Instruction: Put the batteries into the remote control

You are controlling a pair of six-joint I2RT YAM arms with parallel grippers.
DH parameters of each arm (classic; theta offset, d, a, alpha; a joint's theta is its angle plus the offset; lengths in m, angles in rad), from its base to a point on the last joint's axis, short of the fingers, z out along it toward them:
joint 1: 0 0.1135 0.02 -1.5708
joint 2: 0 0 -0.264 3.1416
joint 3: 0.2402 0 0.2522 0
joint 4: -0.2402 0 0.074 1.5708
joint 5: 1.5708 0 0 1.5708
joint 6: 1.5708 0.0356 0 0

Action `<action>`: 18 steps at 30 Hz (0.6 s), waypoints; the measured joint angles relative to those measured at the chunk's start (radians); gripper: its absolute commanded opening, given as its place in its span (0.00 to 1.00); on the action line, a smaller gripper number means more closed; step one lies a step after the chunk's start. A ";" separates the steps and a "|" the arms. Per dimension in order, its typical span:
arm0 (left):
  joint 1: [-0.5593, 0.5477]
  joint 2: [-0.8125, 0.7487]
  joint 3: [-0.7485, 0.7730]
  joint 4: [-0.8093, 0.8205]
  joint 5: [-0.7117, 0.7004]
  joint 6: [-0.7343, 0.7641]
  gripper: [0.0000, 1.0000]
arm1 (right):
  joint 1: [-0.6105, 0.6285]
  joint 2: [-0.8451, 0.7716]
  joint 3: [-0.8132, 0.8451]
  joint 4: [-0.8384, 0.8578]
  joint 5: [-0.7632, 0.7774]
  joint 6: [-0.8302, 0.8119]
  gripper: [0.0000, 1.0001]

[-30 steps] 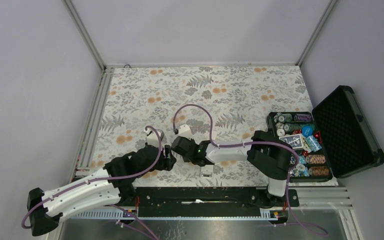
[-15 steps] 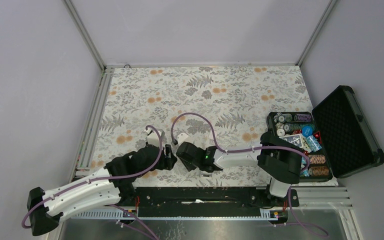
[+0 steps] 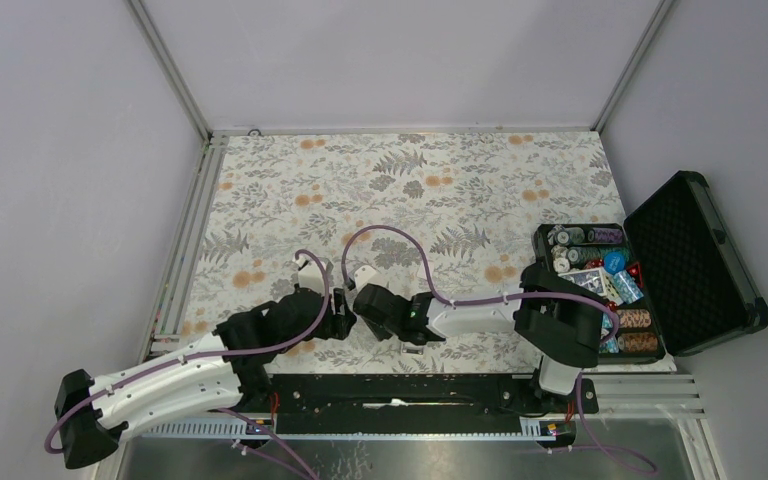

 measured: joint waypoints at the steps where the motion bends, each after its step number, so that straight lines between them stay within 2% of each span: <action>1: 0.000 0.000 0.000 0.000 0.000 0.000 0.61 | 0.000 0.001 0.000 0.001 0.005 -0.001 0.30; 4: 0.000 0.000 0.000 0.000 0.000 0.000 0.61 | 0.000 0.006 0.002 0.005 0.014 -0.006 0.23; 10: 0.000 -0.001 0.000 0.001 0.000 -0.005 0.61 | 0.000 0.010 0.004 0.008 0.032 -0.009 0.00; 18: 0.000 -0.019 -0.017 0.013 0.000 -0.027 0.61 | 0.000 -0.002 0.001 0.002 0.021 -0.031 0.00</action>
